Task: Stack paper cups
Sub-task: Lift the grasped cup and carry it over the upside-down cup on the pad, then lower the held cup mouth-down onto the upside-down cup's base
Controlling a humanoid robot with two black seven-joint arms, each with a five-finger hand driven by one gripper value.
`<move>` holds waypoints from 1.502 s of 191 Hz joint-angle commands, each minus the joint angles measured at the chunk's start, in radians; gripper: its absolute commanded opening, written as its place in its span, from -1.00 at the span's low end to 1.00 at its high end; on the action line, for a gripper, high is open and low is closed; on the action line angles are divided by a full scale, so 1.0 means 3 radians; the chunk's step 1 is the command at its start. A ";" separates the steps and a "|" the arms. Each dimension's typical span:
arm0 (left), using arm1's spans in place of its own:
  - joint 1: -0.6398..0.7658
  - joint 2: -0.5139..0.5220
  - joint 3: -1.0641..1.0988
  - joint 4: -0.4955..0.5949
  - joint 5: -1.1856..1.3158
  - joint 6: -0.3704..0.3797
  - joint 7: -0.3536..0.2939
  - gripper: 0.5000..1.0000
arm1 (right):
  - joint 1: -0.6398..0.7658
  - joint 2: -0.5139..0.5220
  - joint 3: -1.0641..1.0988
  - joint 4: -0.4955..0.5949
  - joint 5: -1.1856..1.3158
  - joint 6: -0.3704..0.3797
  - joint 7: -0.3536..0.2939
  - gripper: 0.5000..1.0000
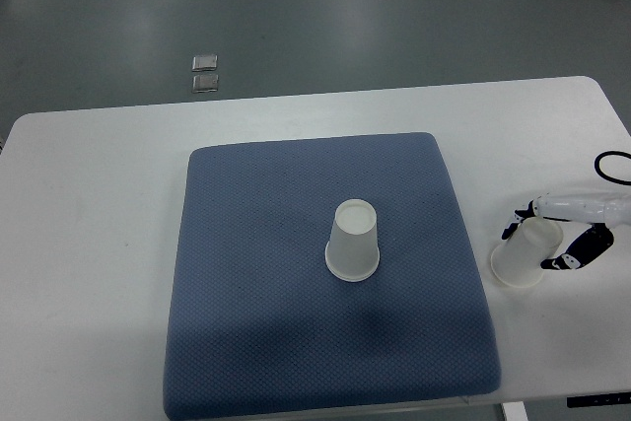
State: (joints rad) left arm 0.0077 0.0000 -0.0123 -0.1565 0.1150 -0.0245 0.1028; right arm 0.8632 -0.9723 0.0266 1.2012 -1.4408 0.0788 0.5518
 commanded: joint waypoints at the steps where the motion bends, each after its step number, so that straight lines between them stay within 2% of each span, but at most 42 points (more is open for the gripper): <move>1: 0.0000 0.0000 0.0000 0.0000 0.0000 0.0000 0.0000 1.00 | 0.0237 -0.0026 0.0019 0.0010 0.0052 0.0095 0.0058 -0.30; 22: 0.0000 0.0000 0.0000 0.0000 0.0000 0.0000 0.0000 1.00 | 0.0507 -0.0036 0.0121 0.0041 0.0247 0.0396 0.0165 -0.30; 57: 0.0000 0.0000 0.0000 0.0000 0.0000 0.0000 0.0000 1.00 | 0.0789 -0.0006 0.0504 0.0127 0.0456 0.1000 0.0160 -0.30; 85: 0.0000 0.0000 0.0000 0.0000 0.0000 0.0000 0.0000 1.00 | 0.0815 0.0071 0.0755 0.0373 0.0482 0.1245 0.0129 -0.30; 124: 0.0000 0.0000 0.0000 0.0000 0.0000 0.0000 0.0000 1.00 | 0.0907 0.0403 0.0796 0.0455 0.0508 0.1307 0.0099 -0.29; 157: 0.0000 0.0000 0.0000 0.0000 0.0000 0.0000 0.0000 1.00 | 0.0917 0.0700 0.0786 0.0455 0.0502 0.1307 -0.0203 -0.29; 198: 0.0000 0.0000 0.0000 0.0000 0.0000 0.0000 0.0000 1.00 | 0.0948 0.0853 0.0760 0.0450 0.0497 0.1307 -0.0346 -0.27; 287: 0.0000 0.0000 0.0000 0.0000 0.0000 0.0000 0.0000 1.00 | 0.0953 0.1053 0.0740 0.0455 0.0497 0.1358 -0.0392 -0.21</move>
State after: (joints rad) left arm 0.0077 0.0000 -0.0123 -0.1565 0.1152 -0.0243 0.1028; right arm 1.1489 -0.6669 0.2492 1.3374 -1.2918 0.4844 0.4356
